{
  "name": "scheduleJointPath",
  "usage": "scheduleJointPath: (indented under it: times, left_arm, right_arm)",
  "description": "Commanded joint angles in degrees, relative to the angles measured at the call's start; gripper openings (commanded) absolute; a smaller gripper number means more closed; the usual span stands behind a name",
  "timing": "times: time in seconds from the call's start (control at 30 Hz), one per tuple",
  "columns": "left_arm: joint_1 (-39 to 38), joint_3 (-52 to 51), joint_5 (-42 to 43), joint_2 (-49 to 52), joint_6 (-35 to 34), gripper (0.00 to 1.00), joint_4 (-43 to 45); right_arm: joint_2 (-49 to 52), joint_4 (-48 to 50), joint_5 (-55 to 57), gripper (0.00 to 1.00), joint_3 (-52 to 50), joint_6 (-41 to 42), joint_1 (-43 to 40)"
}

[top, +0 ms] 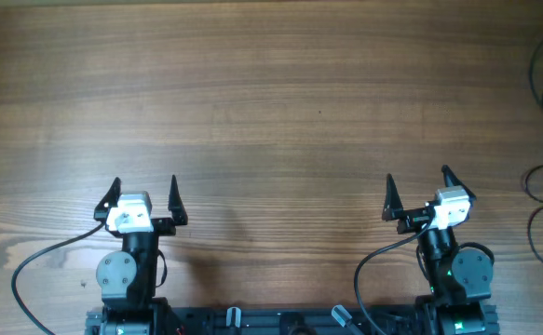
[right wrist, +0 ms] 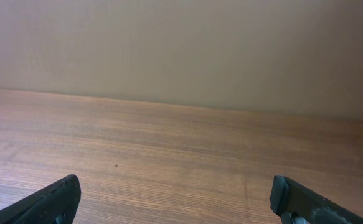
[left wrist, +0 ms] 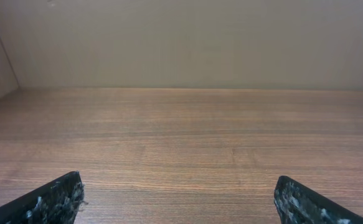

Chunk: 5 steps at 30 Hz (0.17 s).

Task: Untangle cables

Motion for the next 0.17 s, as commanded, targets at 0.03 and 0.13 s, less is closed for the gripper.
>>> scheduleJointPath:
  times: [0.03, 0.13]
  left_arm:
    - [-0.4, -0.6, -0.1, -0.6, 1.1, 1.0, 0.2]
    - [-0.4, -0.6, -0.1, -0.6, 1.1, 1.0, 0.2]
  right_arm:
    - [-0.8, 0.1, -1.0, 1.0, -0.1, 0.8, -0.3]
    - [-0.8, 0.1, -1.0, 1.0, -0.1, 0.8, -0.3]
